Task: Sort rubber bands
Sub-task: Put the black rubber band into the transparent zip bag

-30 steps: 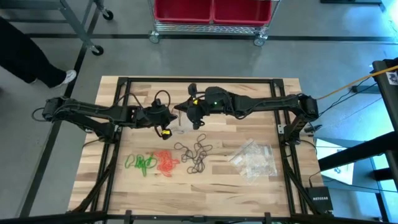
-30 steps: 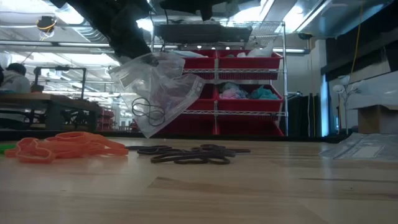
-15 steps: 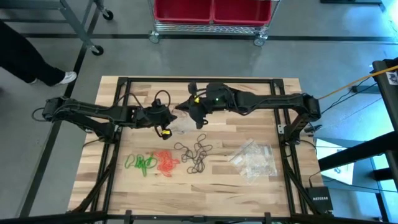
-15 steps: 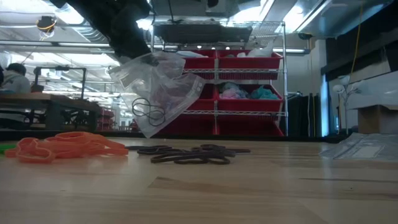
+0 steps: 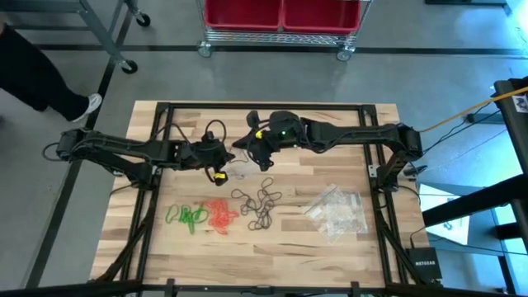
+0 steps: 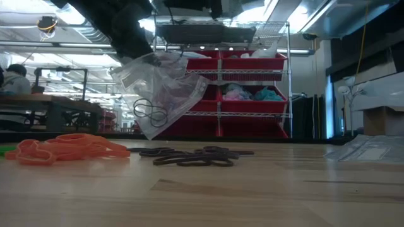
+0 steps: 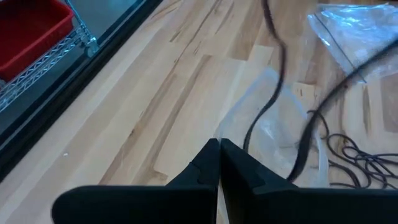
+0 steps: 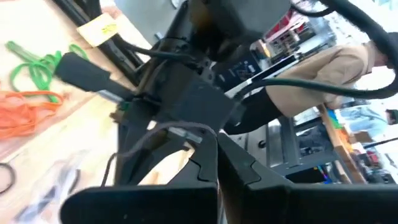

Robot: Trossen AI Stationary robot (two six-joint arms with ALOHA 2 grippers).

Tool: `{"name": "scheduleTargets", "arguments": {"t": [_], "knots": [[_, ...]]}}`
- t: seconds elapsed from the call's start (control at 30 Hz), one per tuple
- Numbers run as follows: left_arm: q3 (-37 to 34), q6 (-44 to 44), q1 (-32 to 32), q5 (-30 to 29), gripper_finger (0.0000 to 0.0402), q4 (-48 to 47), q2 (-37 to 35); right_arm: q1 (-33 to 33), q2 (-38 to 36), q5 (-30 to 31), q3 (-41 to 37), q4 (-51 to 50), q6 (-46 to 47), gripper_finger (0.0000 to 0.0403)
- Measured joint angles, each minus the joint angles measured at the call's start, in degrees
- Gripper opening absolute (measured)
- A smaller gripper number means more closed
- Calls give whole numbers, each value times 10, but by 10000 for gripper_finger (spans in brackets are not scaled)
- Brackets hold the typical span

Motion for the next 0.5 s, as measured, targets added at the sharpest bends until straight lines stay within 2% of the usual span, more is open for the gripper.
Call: {"name": "scheduleTargets", "arguments": {"t": [0.5], "knots": [[0, 0, 0, 0, 0, 2, 0, 1, 23, 9, 0, -41, 10, 0]]}}
